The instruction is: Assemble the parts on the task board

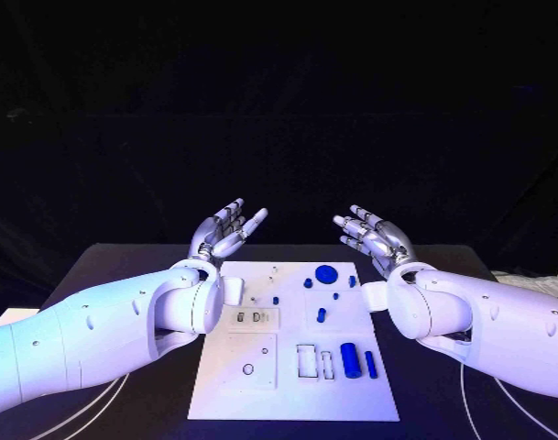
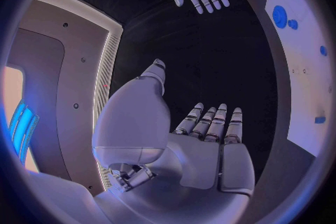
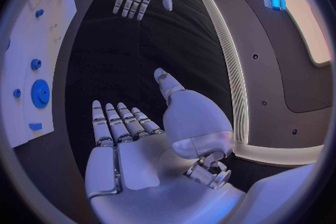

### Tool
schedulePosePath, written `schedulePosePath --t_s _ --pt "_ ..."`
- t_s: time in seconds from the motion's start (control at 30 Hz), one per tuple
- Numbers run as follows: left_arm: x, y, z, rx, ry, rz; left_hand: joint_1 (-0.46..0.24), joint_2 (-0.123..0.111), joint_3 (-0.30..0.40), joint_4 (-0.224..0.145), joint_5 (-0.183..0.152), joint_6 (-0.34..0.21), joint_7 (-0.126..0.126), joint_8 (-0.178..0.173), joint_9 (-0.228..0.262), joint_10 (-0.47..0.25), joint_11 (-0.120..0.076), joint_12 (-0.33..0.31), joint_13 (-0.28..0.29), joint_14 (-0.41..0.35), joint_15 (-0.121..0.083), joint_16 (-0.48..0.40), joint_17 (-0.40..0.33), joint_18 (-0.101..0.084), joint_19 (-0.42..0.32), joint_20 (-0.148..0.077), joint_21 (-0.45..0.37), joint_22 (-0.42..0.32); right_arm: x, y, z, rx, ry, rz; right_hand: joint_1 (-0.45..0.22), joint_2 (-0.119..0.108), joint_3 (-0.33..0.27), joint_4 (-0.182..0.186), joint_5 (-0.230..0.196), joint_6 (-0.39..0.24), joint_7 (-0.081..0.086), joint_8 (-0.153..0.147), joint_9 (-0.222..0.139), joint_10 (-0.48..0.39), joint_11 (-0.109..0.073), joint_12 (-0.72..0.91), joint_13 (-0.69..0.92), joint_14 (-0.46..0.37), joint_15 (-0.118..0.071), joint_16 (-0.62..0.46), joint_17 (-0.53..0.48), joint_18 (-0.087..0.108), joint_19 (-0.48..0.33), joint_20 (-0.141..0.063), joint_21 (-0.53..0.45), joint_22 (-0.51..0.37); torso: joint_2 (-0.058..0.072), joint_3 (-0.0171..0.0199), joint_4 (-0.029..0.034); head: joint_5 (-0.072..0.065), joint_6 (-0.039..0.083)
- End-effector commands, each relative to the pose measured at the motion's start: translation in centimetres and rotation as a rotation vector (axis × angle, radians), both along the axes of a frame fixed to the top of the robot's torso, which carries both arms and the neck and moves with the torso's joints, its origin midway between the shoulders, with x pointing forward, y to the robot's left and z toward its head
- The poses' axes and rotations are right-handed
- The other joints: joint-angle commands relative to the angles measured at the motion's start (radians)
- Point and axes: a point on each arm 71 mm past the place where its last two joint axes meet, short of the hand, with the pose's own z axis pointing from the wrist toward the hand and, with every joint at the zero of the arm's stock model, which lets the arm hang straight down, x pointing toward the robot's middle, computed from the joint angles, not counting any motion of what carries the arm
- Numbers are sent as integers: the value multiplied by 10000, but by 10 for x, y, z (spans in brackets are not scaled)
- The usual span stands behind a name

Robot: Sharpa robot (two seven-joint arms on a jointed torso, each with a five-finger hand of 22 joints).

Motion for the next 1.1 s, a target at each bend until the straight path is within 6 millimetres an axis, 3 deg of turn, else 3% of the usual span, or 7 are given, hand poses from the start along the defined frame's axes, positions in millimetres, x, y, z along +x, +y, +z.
schedulePosePath --t_s 0.03,0.2,0.3,0.4,0.43,0.77,1.1 --pt "0 -6 3 -208 -362 -781 530 91 109 151 48 318 970 93 39 227 201 71 44 356 111 101 61 148 160 210 126 53 1 13 0 291 197 2196 1126 115 151 -657 -83 1282 1478 221 140 1666 166 260 133 1802 86 278 151 517 1726 83 555 276 1 -2 -1 1 -2" --pt "0 -6 3 -208 -362 -781 945 697 435 20 -47 2743 1341 630 319 3463 649 774 389 5001 314 1493 738 -21 4792 215 1985 1040 5 16 1 268 315 3053 1978 22 610 -1183 -314 5096 1159 943 491 5906 -306 1072 366 6046 -475 1110 398 1127 4290 57 1496 621 1 -2 -1 1 -2" --pt "0 -6 3 -208 -362 -781 1094 897 411 -161 -69 4567 1203 1018 485 6202 385 1424 593 6311 -51 1972 906 283 6075 144 2651 1278 6 17 1 258 346 3255 2083 -170 941 -1206 -320 6410 1028 1057 505 6583 -497 1067 292 6752 -675 1162 357 1241 4799 -10 1724 646 1 -2 -1 1 -2" --pt "0 -6 3 -208 -362 -781 1181 998 335 -331 -74 5827 1033 1295 571 7049 127 1646 597 7355 -362 2311 1149 367 7052 -65 3142 1454 6 17 1 255 354 3304 2063 -355 1332 -1200 -312 6775 968 956 431 6988 -611 912 279 7191 -786 1091 339 1245 5161 -132 1883 650 1 -2 -1 1 -2" --pt "-4 22 7 -300 -447 -795 1213 1032 305 -397 -76 6066 961 1360 578 7366 54 1721 614 7638 -461 2380 1239 370 7321 -161 3271 1498 23 -11 21 -3616 -2475 2246 2045 -420 1476 -1196 -309 6879 935 913 415 7102 -622 846 279 7323 -824 1058 342 1242 5253 -169 1923 646 295 23 -110 -69 115" --pt "-15 36 17 -399 -336 -1019 1472 1160 122 -862 -77 7261 547 1395 518 9098 -474 1767 716 9289 -1036 2664 2110 364 8688 -744 3896 1729 28 -12 38 -6215 -3764 2939 2138 -1096 2256 -1189 -377 7743 672 654 433 8310 -978 488 313 9190 -1445 1231 592 1204 6792 -940 3344 1262 697 42 -161 -98 249" --pt "-33 34 40 -706 -404 -1605 1547 1152 63 -1023 -77 7525 488 1231 497 9474 -576 1511 741 9857 -1207 2759 2693 348 9148 -933 4161 1865 39 -9 52 -10400 -4716 3496 2595 -1487 1806 -1148 -499 8265 375 458 426 9031 -1381 349 309 11620 -2186 2131 1492 1190 7417 -1758 6598 3276 1387 -70 32 -252 468"
